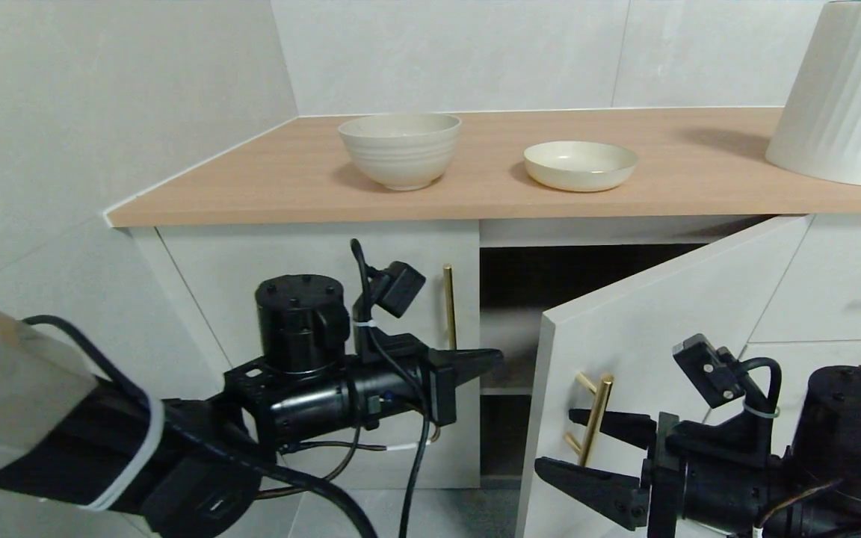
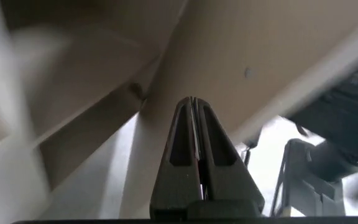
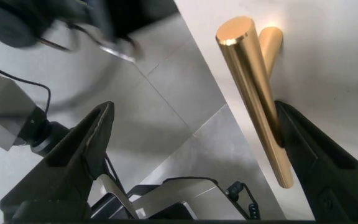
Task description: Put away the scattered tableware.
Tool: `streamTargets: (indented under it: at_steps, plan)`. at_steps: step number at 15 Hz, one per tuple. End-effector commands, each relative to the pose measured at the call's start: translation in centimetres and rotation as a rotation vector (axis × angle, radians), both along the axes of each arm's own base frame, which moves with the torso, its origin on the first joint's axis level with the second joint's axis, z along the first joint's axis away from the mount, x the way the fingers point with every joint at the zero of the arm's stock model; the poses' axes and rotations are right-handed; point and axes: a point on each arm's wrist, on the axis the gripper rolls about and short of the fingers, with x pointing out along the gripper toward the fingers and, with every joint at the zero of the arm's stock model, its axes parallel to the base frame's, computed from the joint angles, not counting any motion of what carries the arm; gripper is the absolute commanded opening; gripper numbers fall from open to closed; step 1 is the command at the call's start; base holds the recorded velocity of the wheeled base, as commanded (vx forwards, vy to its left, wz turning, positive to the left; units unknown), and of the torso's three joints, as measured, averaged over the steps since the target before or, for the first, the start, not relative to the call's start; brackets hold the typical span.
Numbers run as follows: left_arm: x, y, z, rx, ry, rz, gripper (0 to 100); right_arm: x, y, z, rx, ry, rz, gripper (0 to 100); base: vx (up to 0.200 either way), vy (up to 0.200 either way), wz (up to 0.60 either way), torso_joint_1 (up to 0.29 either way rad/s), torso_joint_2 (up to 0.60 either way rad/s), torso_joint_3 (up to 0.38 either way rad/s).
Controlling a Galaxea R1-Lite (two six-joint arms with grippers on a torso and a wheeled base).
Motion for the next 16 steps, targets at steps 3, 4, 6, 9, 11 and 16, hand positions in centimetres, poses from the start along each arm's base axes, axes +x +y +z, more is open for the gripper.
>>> streamTargets:
  at_steps: [3, 4, 6, 9, 11, 16]
  plan:
    - [0.1, -4.4, -2.4, -0.035, 0.079, -0.081, 0, 0.4, -0.7, 0.4, 0.011, -0.018, -0.042, 100, 0.000, 0.000, 0.00, 0.000, 0.00, 0.000]
    - [0.2, -4.6, -2.3, -0.043, 0.081, -0.083, 0, 0.8, -1.2, 0.5, 0.013, -0.020, -0.068, 100, 0.000, 0.000, 0.00, 0.000, 0.00, 0.000]
    - [0.5, -4.9, -2.8, -0.054, 0.072, -0.082, 0, 1.1, -1.8, 0.9, 0.023, -0.034, -0.100, 100, 0.000, 0.000, 0.00, 0.000, 0.00, 0.000]
    - [0.6, -5.1, -2.8, -0.074, 0.048, -0.080, 0, 1.5, -4.0, 2.4, 0.055, -0.088, -0.190, 100, 0.000, 0.000, 0.00, 0.000, 0.00, 0.000]
    - [0.5, -5.0, -2.8, -0.074, 0.051, -0.078, 0, 0.7, -5.5, 3.6, 0.042, -0.081, -0.233, 100, 0.000, 0.000, 0.00, 0.000, 0.00, 0.000]
    - [0.5, -5.0, -2.9, -0.072, 0.051, -0.061, 0, -1.8, -8.6, 8.1, -0.173, -0.087, -0.421, 100, 0.000, 0.000, 0.00, 0.000, 0.00, 0.000]
